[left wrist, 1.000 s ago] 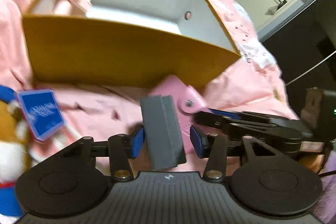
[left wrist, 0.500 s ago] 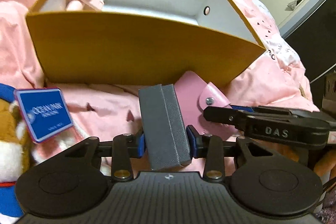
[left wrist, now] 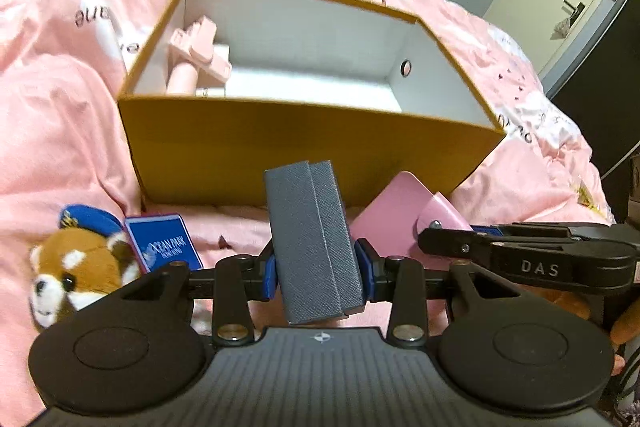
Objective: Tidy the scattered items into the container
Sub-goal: 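Carry the pink wallet with the right tool while the left tool lifts the grey case over the box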
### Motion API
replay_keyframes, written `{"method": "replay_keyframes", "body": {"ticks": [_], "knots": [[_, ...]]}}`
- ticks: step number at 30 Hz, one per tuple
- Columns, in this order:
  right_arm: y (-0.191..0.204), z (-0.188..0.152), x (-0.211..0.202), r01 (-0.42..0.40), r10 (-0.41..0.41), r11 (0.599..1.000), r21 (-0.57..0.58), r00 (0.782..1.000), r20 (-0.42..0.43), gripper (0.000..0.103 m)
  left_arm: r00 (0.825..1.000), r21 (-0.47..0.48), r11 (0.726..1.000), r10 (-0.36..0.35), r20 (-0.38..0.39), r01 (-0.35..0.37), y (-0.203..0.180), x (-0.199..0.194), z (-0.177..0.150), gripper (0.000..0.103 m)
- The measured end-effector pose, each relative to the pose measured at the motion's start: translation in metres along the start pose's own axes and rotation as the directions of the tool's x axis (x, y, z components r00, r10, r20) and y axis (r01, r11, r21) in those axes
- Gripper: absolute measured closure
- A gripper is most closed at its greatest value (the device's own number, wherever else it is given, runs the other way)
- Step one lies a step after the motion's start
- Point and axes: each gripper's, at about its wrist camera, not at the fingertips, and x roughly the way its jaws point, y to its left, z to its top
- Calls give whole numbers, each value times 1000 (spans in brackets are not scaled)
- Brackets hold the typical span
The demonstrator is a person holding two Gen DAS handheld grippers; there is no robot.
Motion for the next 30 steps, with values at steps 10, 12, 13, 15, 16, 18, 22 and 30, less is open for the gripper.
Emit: {"method": "replay_keyframes", "body": {"ticks": [10, 12, 13, 15, 16, 18, 22, 30], "knots": [[33, 20, -56, -40, 44, 999, -34, 992, 121, 80, 994, 59, 998, -7, 106, 0, -3, -41, 23, 59], [41, 29, -66, -46, 54, 997, -56, 988, 146, 80, 992, 75, 997, -11, 127, 2, -3, -48, 31, 59], [44, 34, -69, -47, 57, 997, -68, 986, 157, 80, 990, 82, 997, -11, 137, 0, -2, -51, 35, 59], [50, 47, -74, -46, 61, 995, -90, 983, 175, 80, 987, 96, 995, -8, 162, -7, 1, -56, 46, 59], [53, 54, -75, -47, 64, 994, -97, 982, 180, 80, 985, 100, 995, -5, 174, -13, 3, -58, 52, 59], [57, 70, -73, -53, 73, 993, -108, 980, 185, 80, 981, 105, 994, 5, 196, -26, 8, -61, 64, 59], [68, 101, -62, -20, 51, 989, -148, 976, 212, 80, 974, 119, 990, 43, 222, -71, 19, -55, 92, 59], [65, 155, 9, -6, 22, 995, -100, 987, 157, 80, 976, 168, 979, 79, 201, -114, 43, -22, 124, 59]]}}
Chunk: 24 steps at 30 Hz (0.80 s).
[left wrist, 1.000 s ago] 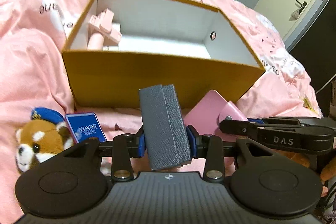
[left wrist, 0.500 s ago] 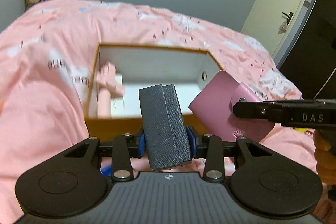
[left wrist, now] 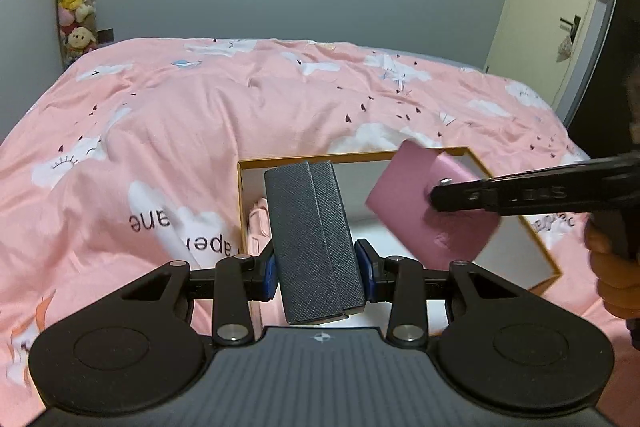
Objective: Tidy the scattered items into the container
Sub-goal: 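Carry the pink wallet with the right tool while the left tool lifts the grey case over the box, then lower the pink wallet into the orange box and open the right tool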
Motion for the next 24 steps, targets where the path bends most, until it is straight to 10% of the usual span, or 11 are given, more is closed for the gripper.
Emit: {"method": "replay_keyframes", "body": {"ticks": [24], "knots": [[-46, 1, 165, 39, 59, 932, 361, 965, -257, 79, 997, 95, 995, 10, -75, -3, 16, 73, 8, 59]]}}
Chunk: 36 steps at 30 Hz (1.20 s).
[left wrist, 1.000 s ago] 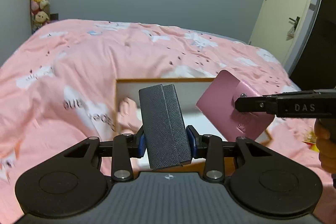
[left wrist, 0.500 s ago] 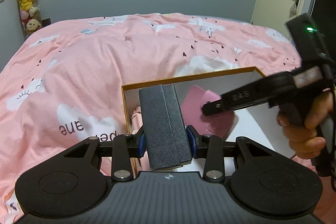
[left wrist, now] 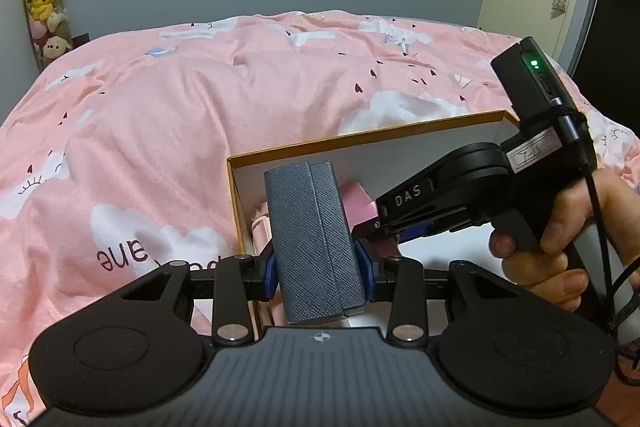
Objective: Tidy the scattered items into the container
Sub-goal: 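Lower the pink wallet into the orange box and open the right tool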
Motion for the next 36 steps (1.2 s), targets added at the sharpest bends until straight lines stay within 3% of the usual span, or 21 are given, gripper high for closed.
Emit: {"method": "replay_keyframes", "body": {"ticks": [3, 8, 15, 18, 19, 20, 26, 30, 36], "knots": [[-4, 2, 0, -9, 9, 1000, 12, 1000, -14, 77, 1000, -3, 1000, 3, -6, -3, 1, 3, 0, 59], [-3, 4, 7, 69, -70, 997, -30, 997, -33, 69, 1000, 7, 1000, 5, -4, -5, 0, 3, 1, 59], [-4, 4, 6, 97, -100, 994, -53, 994, -50, 61, 1000, 31, 999, 13, 0, -13, -5, 6, 3, 59], [-4, 4, 1, 99, -102, 993, -62, 994, -49, 64, 1000, 67, 998, 20, 7, -20, -11, 7, 6, 59], [-4, 4, 1, 100, -104, 993, -69, 993, -51, 74, 1000, 81, 996, 23, 8, -24, -14, 8, 7, 59], [-5, 4, 1, 105, -109, 991, -78, 993, -53, 76, 1000, 95, 995, 28, 11, -29, -17, 8, 8, 59], [-10, 4, -1, 91, -95, 992, -89, 994, -50, 81, 999, 172, 984, 54, 7, -54, -32, 21, 13, 59], [-13, 4, -18, 100, -103, 988, -115, 994, -24, 79, 995, 295, 950, 95, 31, -100, -53, 32, 9, 59], [-22, 3, -41, 143, -142, 979, -145, 990, 18, 79, 985, 481, 859, 159, 74, -174, -89, 53, 0, 59]]}}
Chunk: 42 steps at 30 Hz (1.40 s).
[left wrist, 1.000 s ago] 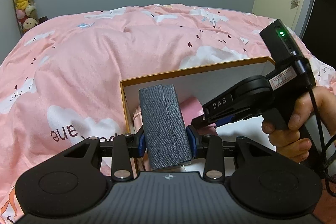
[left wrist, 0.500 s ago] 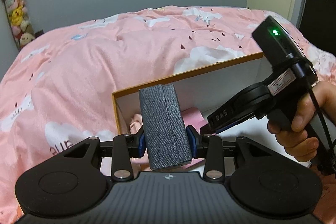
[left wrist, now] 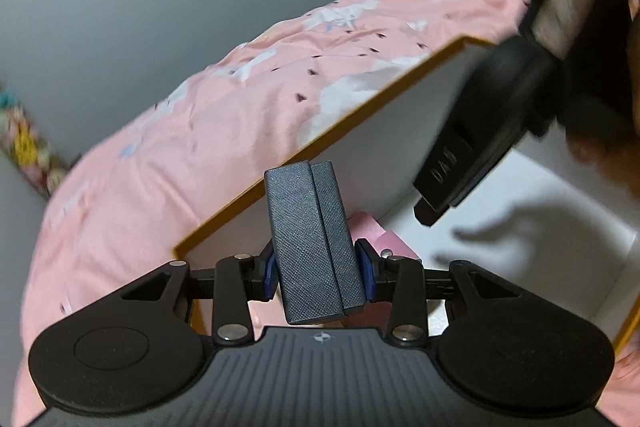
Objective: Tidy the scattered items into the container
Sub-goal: 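Lower the pink wallet into the orange box and open the right tool, then lower the grey case onto the pink wallet inside the box with the left tool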
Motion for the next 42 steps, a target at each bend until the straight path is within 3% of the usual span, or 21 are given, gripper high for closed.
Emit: {"method": "replay_keyframes", "body": {"ticks": [9, 13, 22, 32, 42], "knots": [[-10, -1, -4, -3, 3, 1000, 8, 1000, 10, 78, 999, 195, 980, 37, -10, -34, -31, 24, 6, 59], [-9, 0, -1, -3, 2, 1000, 9, 1000, 13, 78, 998, 226, 974, 35, -48, -24, -34, 32, 3, 59], [-6, 0, -2, 9, -9, 1000, -14, 1000, 6, 73, 993, 217, 976, -6, -117, 32, -28, 37, -6, 58], [8, -9, 2, 89, -99, 979, -181, 994, -45, 73, 983, 184, 974, -101, -152, 129, -20, 25, -13, 42], [18, -14, 5, 78, -119, 938, -338, 988, -102, 66, 950, -6, 968, -246, -192, 249, 18, 25, -13, 39]]}}
